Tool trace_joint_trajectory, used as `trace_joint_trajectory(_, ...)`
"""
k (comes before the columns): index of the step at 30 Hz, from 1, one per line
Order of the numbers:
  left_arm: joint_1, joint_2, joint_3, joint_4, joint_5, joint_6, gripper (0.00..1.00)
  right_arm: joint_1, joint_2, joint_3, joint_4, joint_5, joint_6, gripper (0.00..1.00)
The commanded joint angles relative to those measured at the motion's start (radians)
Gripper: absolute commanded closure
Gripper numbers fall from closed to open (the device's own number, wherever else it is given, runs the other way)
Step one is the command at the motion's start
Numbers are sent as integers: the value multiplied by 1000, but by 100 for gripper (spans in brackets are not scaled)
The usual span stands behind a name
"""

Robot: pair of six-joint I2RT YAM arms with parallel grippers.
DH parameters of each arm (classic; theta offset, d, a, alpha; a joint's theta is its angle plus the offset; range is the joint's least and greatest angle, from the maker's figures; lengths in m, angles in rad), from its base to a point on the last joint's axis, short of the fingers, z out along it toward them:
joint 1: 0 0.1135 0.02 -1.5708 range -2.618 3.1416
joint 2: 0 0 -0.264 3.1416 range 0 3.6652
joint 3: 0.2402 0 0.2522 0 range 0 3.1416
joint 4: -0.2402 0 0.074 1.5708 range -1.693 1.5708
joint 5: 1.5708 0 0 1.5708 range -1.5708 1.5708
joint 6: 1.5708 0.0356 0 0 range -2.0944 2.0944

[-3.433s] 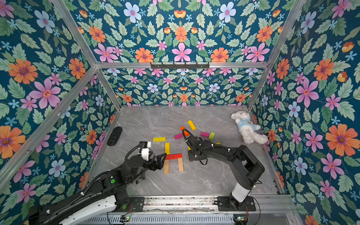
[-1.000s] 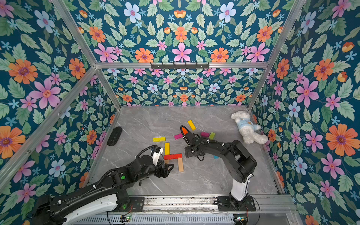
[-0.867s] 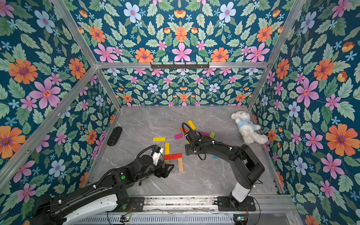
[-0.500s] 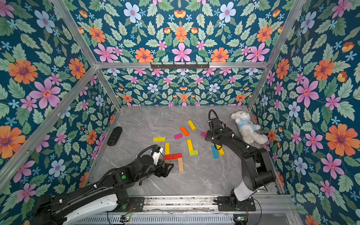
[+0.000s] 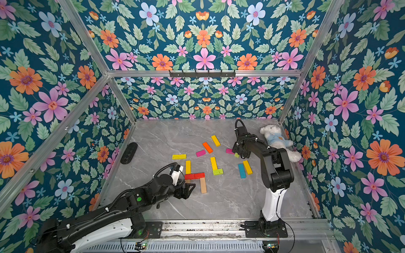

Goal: Assemble the letter h with building blocks
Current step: Pick up the building block from the center of the board.

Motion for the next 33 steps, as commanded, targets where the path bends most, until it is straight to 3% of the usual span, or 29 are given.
trace_joint_trajectory(1,1,-13,1,7,-15,0,1,-1,37,31,-46,2,17,36)
trace_joint_trajectory(14,0,-21,0,-4,-24,6,1,-3,68,22,-32,10,48,68)
trace_joint_trajectory(20,0,-30,-8,-4,-25,4,1,-3,17,-4,-4,17,57,75)
trace_joint_trajectory(26,0,-32,-8,0,-28,9,1,64,-200,-140,10,0,65,77)
trace_joint_trajectory(33,0,-39,-6,20,-25,24,1,287,-545,-387,-95,8,180,77)
